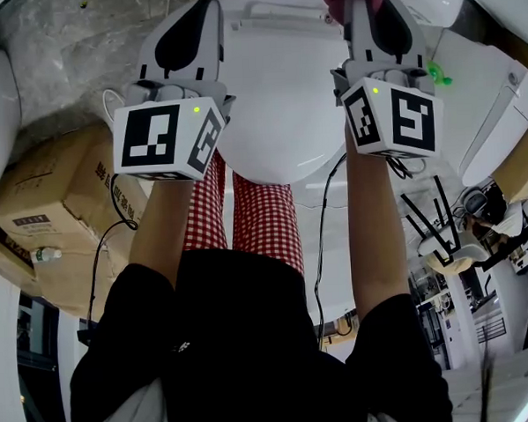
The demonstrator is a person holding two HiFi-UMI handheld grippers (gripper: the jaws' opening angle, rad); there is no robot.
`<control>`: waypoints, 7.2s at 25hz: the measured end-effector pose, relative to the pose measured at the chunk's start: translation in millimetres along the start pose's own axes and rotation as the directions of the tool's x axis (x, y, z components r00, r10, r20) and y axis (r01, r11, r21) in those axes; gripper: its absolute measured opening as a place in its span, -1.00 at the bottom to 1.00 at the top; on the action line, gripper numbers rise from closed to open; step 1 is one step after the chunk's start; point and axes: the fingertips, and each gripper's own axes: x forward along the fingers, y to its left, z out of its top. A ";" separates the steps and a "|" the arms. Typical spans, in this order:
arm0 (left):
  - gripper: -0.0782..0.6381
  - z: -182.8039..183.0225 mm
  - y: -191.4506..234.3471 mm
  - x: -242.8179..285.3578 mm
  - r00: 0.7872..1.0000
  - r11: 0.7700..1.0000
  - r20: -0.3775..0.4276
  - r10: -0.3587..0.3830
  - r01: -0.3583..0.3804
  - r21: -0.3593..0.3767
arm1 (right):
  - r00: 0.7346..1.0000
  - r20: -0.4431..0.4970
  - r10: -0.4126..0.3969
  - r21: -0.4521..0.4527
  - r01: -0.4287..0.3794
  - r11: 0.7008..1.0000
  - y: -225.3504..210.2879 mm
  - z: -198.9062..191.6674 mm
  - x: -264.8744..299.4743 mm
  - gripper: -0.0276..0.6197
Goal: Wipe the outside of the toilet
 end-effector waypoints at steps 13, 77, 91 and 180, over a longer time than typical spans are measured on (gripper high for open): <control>-0.76 -6.1 -13.3 6.2 1.000 1.000 -0.007 -0.017 0.017 0.005 | 0.991 0.002 -0.132 0.064 0.131 0.989 -56.8 -8.2 -22.7 -0.74; -0.76 -12.2 56.0 -45.4 0.988 0.978 0.069 0.137 -0.125 -0.165 | 0.944 -0.108 0.313 -0.214 -0.329 0.920 138.4 -37.8 35.5 -0.75; -0.76 -8.9 51.4 -36.9 0.994 0.982 0.066 0.089 -0.076 -0.170 | 0.984 -0.137 0.112 0.097 -0.099 0.990 93.5 -53.4 54.5 -0.75; -0.76 -17.4 38.0 -25.2 0.999 0.994 0.028 0.039 -0.036 -0.105 | 0.901 -0.238 0.362 -0.287 -0.421 0.860 133.6 -95.3 31.8 -0.74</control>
